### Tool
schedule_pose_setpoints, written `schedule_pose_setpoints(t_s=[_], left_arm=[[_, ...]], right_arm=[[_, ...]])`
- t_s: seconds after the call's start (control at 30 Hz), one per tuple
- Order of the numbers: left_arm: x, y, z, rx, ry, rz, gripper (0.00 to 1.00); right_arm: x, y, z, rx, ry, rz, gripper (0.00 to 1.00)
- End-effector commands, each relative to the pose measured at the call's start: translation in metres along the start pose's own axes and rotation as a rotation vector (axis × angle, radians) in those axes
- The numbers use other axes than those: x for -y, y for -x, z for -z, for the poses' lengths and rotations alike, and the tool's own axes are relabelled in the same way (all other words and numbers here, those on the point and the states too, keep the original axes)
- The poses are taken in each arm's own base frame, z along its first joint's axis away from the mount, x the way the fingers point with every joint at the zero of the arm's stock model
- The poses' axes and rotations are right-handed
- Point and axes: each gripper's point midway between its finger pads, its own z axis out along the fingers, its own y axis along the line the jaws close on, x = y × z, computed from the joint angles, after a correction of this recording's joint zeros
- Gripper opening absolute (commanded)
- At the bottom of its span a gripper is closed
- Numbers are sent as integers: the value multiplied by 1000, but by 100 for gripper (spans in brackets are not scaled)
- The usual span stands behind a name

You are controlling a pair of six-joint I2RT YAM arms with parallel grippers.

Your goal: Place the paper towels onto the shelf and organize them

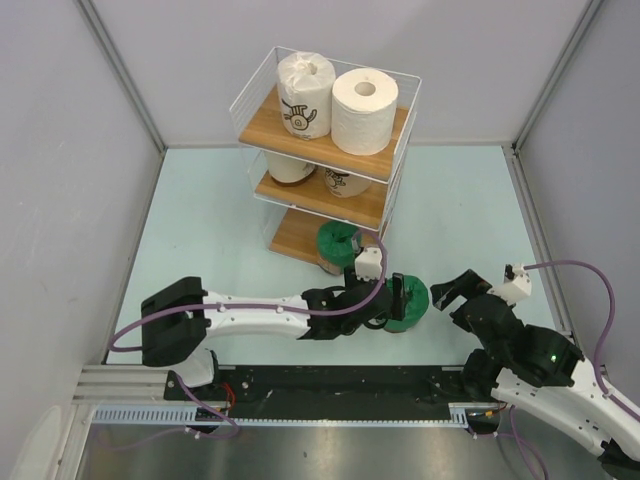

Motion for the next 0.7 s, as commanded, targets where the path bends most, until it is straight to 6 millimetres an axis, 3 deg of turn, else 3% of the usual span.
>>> schedule_pose_setpoints(t_s=[0.0, 0.47, 0.67], left_arm=[[-1, 8, -5, 16, 19, 20, 88], [-10, 2, -28, -17, 38, 26, 77], [-10, 1, -28, -29, 23, 20, 63]], right_arm=[[-4, 16, 5, 54, 10, -37, 99], [-5, 16, 6, 49, 15, -41, 99], [-4, 15, 6, 48, 12, -37, 99]])
